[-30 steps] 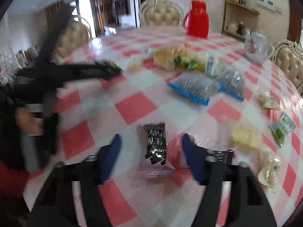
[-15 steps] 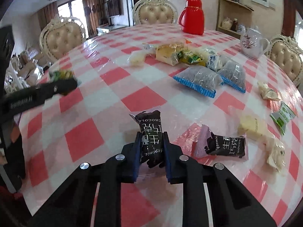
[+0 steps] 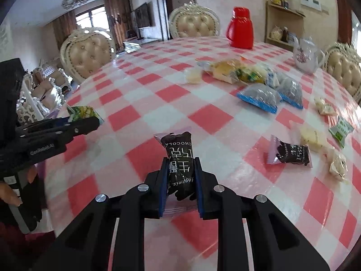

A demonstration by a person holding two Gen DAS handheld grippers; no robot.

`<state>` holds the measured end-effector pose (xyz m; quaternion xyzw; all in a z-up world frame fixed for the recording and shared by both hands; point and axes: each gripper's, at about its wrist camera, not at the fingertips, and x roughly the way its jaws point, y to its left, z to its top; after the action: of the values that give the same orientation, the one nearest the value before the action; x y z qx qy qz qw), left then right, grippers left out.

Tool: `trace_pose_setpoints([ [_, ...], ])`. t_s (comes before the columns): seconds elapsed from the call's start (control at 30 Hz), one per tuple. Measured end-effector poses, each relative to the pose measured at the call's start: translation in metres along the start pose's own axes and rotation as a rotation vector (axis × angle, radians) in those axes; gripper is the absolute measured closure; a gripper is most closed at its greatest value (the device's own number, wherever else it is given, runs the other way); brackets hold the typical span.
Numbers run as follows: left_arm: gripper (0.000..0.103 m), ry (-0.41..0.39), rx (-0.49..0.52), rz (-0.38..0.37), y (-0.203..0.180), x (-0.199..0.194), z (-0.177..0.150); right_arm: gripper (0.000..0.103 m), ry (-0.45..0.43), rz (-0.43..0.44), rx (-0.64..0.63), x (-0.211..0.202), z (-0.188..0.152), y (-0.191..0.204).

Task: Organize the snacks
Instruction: 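Carry both snacks to the purple-rimmed container and open both tools to drop them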

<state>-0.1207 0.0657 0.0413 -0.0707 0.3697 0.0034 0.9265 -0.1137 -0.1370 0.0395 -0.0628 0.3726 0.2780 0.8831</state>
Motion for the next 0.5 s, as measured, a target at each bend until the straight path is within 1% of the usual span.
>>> trace_pose_setpoints([
  [0.23,0.064,-0.014,-0.016,0.024,0.035,-0.030,-0.016,0.082,-0.026,0.034,-0.056,-0.016,0.006,0.038],
  [0.5,0.064,-0.024,-0.046,0.064,0.087,-0.060,-0.032,0.082,-0.034,0.106,-0.137,-0.017,0.014,0.100],
])
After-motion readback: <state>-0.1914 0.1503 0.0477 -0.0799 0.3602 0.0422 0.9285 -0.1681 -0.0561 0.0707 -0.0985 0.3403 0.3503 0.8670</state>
